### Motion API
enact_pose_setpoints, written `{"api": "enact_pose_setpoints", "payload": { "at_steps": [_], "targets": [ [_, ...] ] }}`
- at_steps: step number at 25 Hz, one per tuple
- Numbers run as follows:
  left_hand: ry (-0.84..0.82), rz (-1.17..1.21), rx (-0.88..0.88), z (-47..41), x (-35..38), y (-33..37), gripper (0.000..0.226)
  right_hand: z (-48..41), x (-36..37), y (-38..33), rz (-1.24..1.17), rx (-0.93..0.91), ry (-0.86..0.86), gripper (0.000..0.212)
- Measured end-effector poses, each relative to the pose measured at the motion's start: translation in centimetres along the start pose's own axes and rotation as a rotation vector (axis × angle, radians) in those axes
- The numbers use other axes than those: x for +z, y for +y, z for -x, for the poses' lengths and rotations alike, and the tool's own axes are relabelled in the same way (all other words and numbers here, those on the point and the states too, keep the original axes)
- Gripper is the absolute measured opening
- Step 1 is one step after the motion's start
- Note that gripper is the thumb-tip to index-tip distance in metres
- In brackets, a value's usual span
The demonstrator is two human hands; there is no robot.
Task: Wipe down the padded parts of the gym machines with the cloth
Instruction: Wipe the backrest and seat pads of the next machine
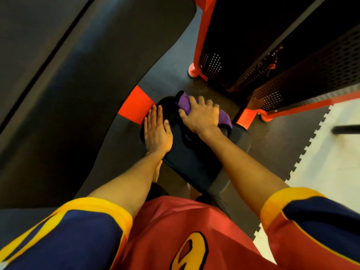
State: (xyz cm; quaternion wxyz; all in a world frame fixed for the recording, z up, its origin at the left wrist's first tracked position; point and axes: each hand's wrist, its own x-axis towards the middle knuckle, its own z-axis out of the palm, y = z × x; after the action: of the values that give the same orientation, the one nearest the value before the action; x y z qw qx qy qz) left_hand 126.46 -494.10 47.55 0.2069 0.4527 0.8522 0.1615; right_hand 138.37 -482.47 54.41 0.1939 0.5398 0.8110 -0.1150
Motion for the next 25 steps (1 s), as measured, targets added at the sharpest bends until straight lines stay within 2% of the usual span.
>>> {"api": "enact_pose_setpoints", "payload": {
  "at_steps": [3,8,10,11,13,14,18,20,25],
  "targets": [
    [-0.002,0.001,0.0,0.2,0.0,0.1,0.067,1.6,1.2,-2.3,0.009,-0.064,0.047,0.067],
    [-0.109,-0.01,0.072,0.2,-0.2,-0.9,0.073,8.7,4.3,-2.6,-0.029,-0.12,0.159,0.07],
    [-0.113,0.022,0.084,-0.1,-0.4,-1.3,0.067,8.0,3.6,-1.2,-0.037,-0.046,0.167,0.07],
    [-0.134,0.036,0.109,-0.3,-0.7,-1.6,0.063,7.3,2.8,-0.6,-0.051,0.048,0.142,0.07],
    [-0.17,0.015,0.22,-0.7,-0.9,-2.7,0.06,5.7,1.7,-0.7,-0.107,0.247,0.11,0.07],
    [-0.168,0.017,0.27,-1.0,-1.1,-3.2,0.06,5.4,1.4,-1.7,-0.126,0.288,0.104,0.07],
    [-0.148,0.044,0.338,-0.7,-0.9,-4.4,0.062,11.0,4.9,-7.1,-0.142,0.107,0.178,0.073],
    [-0.185,0.045,0.323,-0.2,-1.1,-4.4,0.063,14.2,6.3,-6.7,-0.117,0.064,0.176,0.076],
    [-0.201,0.069,0.342,0.7,-1.7,-4.2,0.063,13.7,4.2,-2.9,-0.181,0.354,0.134,0.091]
  ]
}}
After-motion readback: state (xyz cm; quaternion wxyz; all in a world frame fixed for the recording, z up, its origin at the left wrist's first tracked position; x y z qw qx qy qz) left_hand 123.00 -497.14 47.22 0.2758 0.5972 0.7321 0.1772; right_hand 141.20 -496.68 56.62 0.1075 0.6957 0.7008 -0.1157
